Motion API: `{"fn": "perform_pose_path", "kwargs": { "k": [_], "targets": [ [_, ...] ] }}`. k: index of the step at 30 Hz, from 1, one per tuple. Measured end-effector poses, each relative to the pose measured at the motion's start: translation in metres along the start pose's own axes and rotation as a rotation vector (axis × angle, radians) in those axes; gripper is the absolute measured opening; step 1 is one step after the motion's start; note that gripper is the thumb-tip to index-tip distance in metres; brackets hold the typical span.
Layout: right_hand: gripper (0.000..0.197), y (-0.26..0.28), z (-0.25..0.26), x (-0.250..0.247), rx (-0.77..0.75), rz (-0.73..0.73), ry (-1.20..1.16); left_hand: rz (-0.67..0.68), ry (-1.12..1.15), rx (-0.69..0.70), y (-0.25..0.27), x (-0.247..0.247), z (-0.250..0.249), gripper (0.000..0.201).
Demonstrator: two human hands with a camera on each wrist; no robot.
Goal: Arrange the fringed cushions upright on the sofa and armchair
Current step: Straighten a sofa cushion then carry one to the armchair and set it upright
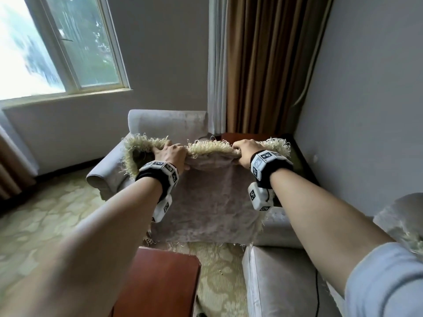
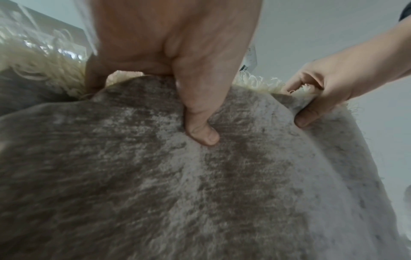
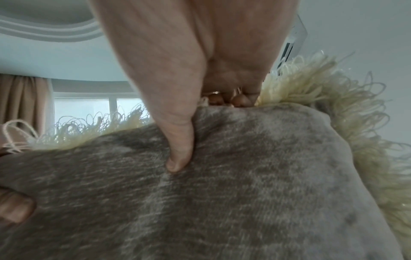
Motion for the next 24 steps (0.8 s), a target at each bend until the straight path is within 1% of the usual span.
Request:
{"fn": "perform_pose_path", "kwargs": {
  "k": [3,4,8,9,13,16,21,24],
  "targets": [
    [0.034,-0.055,-0.003,0.018,0.007,0.029,0.039,0.054,0.009,-0.005,-0.051,0.017,0.011,0.023],
    [0.036,-0.074,-0.004,0.021,0.019,0.033,0.061,0.066,0.009,0.000,-0.070,0.021,0.015,0.024],
    [0.036,-0.145,-0.010,0.033,0.038,0.035,0.129,0.072,0.008,0.024,-0.143,0.034,0.030,0.027],
    [0.036,-0.152,-0.010,0.033,0.038,0.028,0.136,0.069,0.004,0.029,-0.151,0.036,0.033,0.027],
    [0.032,-0.209,-0.016,0.040,0.035,-0.005,0.170,0.066,0.016,0.015,-0.212,0.050,0.042,0.024],
    [0.027,-0.251,-0.024,0.053,0.037,0.042,0.161,0.071,0.004,0.003,-0.250,0.065,0.047,0.022],
    [0.030,-0.330,-0.036,0.079,-0.003,0.083,0.143,0.107,0.001,-0.040,-0.321,0.093,0.055,0.024],
    [0.038,-0.381,-0.041,0.090,-0.058,0.123,0.111,0.144,0.003,-0.090,-0.362,0.100,0.061,0.027]
  ]
}}
Point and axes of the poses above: each hand's wrist, its own y-axis away from the middle knuckle, its own x-axis out of the palm, z = x × y, the point moved 3 cm from there along -y, towards the middle knuckle, and after that the axes turned 3 degrees about y, right-handed, at the moved point
